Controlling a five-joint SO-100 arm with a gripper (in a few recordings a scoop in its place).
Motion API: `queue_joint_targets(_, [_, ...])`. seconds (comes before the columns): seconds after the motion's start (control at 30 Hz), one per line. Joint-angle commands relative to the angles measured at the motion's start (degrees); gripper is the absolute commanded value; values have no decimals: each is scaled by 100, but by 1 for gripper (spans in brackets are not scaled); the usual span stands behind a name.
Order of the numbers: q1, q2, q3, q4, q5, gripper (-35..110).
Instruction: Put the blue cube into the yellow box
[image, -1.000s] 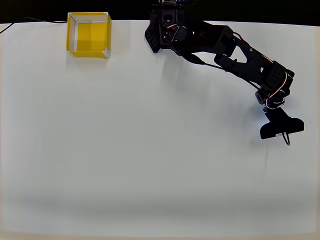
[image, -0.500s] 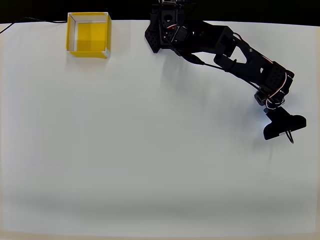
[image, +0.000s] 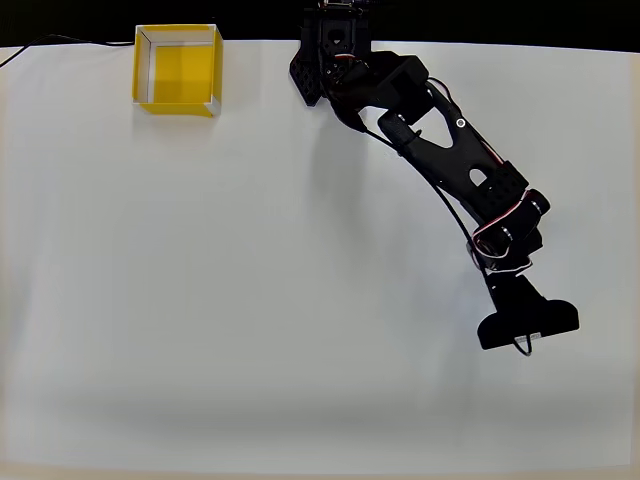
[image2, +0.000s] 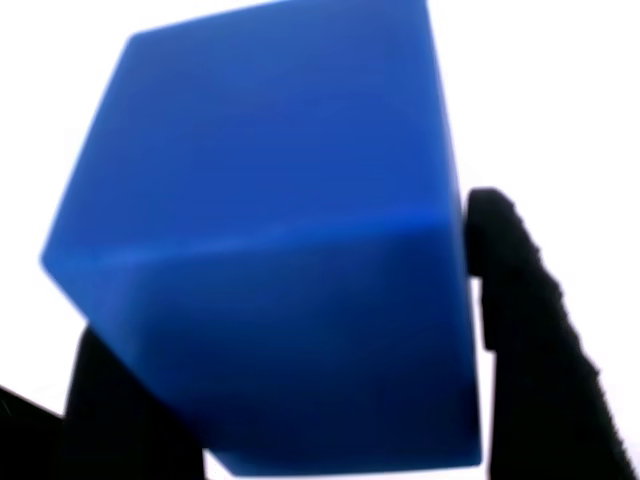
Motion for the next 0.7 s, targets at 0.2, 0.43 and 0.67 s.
queue_joint_targets(0.2, [2742, 2496, 167, -97, -1424, 12])
queue_joint_targets(0.43, [4729, 3428, 967, -149, -2030, 12])
queue_joint_targets(0.67, [6847, 3973, 1283, -97, -2408, 12])
